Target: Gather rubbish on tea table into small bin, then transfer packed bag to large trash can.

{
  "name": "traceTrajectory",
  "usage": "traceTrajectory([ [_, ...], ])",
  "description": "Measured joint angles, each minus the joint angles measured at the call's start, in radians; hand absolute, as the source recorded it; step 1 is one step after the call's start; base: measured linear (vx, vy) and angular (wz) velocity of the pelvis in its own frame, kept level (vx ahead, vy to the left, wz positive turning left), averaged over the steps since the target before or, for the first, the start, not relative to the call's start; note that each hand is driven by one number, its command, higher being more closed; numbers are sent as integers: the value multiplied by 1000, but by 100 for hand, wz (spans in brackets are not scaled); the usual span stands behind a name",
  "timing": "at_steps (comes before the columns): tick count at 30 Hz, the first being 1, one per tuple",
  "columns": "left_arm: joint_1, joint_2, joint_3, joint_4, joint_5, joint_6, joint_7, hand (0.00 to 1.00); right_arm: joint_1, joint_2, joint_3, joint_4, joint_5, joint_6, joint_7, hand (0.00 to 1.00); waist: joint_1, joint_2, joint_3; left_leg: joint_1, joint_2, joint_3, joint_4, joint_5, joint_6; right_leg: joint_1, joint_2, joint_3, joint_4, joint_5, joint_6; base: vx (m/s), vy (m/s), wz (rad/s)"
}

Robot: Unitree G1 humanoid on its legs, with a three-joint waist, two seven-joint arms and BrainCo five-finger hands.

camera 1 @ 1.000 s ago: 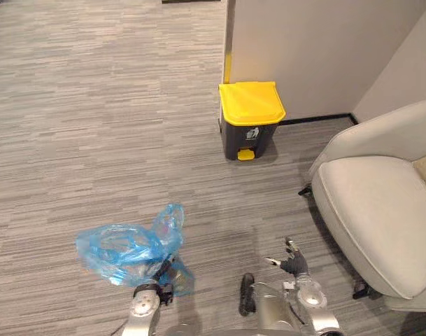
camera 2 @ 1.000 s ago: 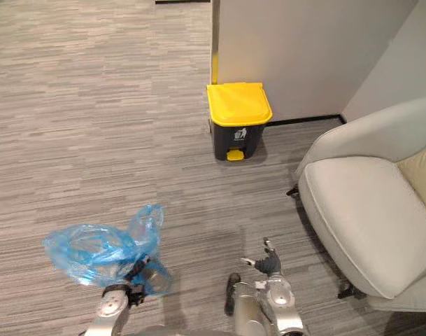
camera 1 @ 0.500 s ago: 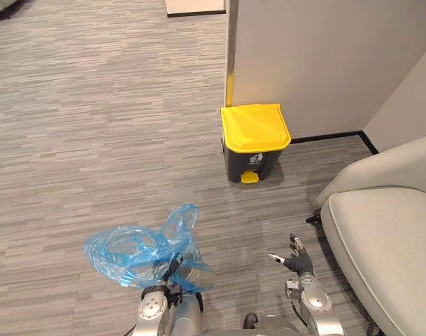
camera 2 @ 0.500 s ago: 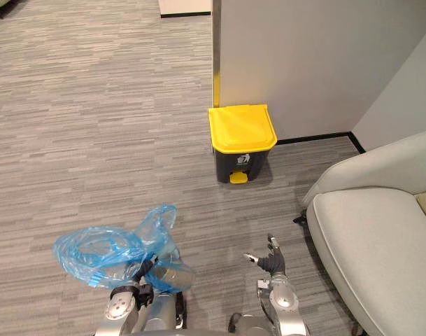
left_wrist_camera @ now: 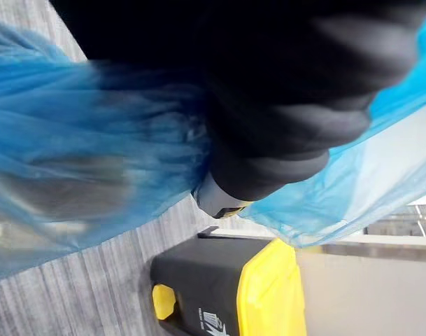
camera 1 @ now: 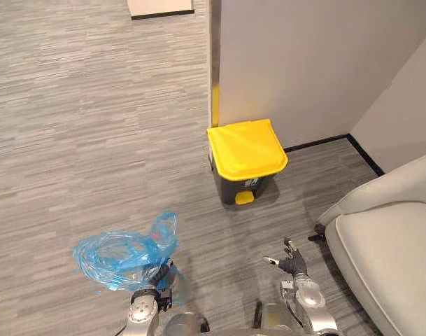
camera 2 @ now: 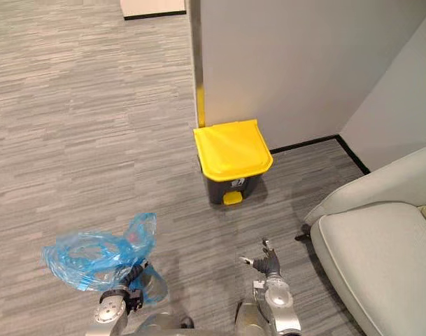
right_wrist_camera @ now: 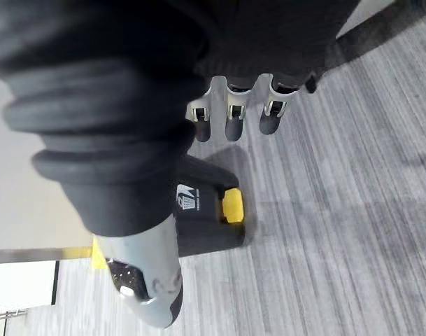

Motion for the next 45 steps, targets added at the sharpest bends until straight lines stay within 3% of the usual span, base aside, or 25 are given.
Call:
traceTrajectory([
  [2, -29, -4, 2, 33, 0, 0, -1, 100, -1, -12, 2, 23, 0, 0, 1, 0, 0, 11, 7, 44, 41, -9, -1, -3, -7, -36, 64, -28, -215, 37, -20, 423, -148, 16],
  [3, -35, 10, 11, 45, 0, 0, -1, 100, 1, -15, 3, 41, 0, 1, 0, 0, -2, -2, 4, 67, 41, -31, -2, -8, -42, -23, 95, -22, -416, 162, -26, 443, -178, 36],
  [4, -40, 12, 12, 53, -1, -1, -1, 100, 9, -21, 3, 45, 0, 1, 0, 0, -11, -10, 1, 76, 39, -55, 1, -21, -66, -6, 104, -5, -469, 325, -55, 473, -169, 34],
  [5, -53, -11, 12, 86, -1, 2, -1, 100, -5, -42, 2, 77, 0, 5, 0, 0, -17, 33, 0, 82, 79, -101, 5, -25, -88, 8, 138, -21, -463, 316, -91, 442, -147, 24],
  [8, -80, -36, 12, 88, 0, 0, -4, 100, -22, -54, -12, 62, 3, 5, -2, 0, -25, 35, -1, 70, 75, -151, 46, 75, -131, 35, 121, -39, -442, 247, -98, 407, -154, 27],
  [11, -87, -72, 17, 65, 0, 0, -6, 100, 35, -53, -6, -7, 8, 5, -2, 0, -22, 40, 4, -23, 101, -178, 344, 209, -136, 182, 118, -86, -515, 215, -95, 331, -129, 49],
  [12, -70, -81, 16, 47, 0, -4, -8, 100, 50, -30, 2, -48, 18, 0, -2, 0, -7, 40, 5, -115, 153, -162, 554, 213, -130, 266, 125, -95, -582, 211, -101, 267, -32, 14],
  [14, -68, -82, 16, 31, 0, -4, -10, 100, 49, -19, -4, -61, 36, -3, -4, 0, 10, 39, 4, -211, 181, -137, 634, 139, -112, 313, 130, -94, -620, 209, -99, 219, 9, 1],
  [15, -64, -82, 16, 22, 0, -4, -10, 100, 48, -16, -4, -68, 41, -3, -4, 0, 13, 35, 6, -233, 184, -134, 626, 129, -98, 321, 130, -94, -627, 207, -96, 223, 80, -12],
  [17, -53, -80, 16, 14, 0, -4, -10, 100, 49, 0, -6, -77, 49, -3, -4, 0, 28, 42, 2, -285, 187, -108, 464, 101, -85, 342, 127, -82, -633, 200, -79, 200, 137, -15],
  [18, -47, -82, 14, 14, 0, -4, -10, 100, 53, -2, -12, -85, 49, -3, -4, 0, 30, 59, -5, -282, 178, -100, 251, 173, -91, 344, 132, -77, -613, 186, -51, 153, 153, -7],
  [19, -45, -79, 15, 21, 0, -3, -11, 100, 59, 3, -26, -79, 49, -2, -4, 0, 31, 58, -10, -256, 173, -98, 188, 152, -106, 340, 135, -66, -603, 175, -36, 203, 177, 1],
  [21, -46, -59, 14, 27, 0, -3, -9, 100, 68, 28, -47, -74, 49, 0, -4, 0, 31, 19, -15, -217, 124, -97, 105, 156, -101, 343, 111, -46, -631, 180, -22, 171, 144, 7],
  [24, -35, -36, 16, 46, 1, 0, -6, 100, 68, 23, -51, -61, 49, -2, -4, 0, 31, 11, -21, -168, 87, -76, 36, 170, -80, 378, 86, -24, -684, 197, 3, 80, 86, -2],
  [29, -37, -26, 16, 90, 1, 0, -6, 100, 51, 20, -58, 15, 49, -3, -4, 0, 30, 18, -27, -109, 54, -56, -95, 222, -79, 389, 81, -3, -733, 220, 3, 25, 9, -10],
  [36, -34, -23, 12, 158, 1, 0, -7, 100, 31, -21, -88, 115, 48, -1, -4, 0, 22, 19, -40, -50, 56, -49, -224, 276, -92, 373, 106, 37, -747, 240, -17, -4, -47, -16],
  [38, -33, -22, 12, 166, 1, 0, -7, 100, 22, -28, -88, 120, 48, -1, -5, 0, 8, 18, -44, -40, 55, -40, -242, 283, -92, 374, 110, 52, -761, 254, -16, -21, 6, -24],
  [45, -34, -15, 15, 175, 1, -1, -7, 100, 21, -38, -87, 155, 48, -1, -5, 0, 6, 10, -49, -35, 53, 16, -242, 283, -92, 359, 112, 118, -814, 307, -6, -58, 33, -30],
])
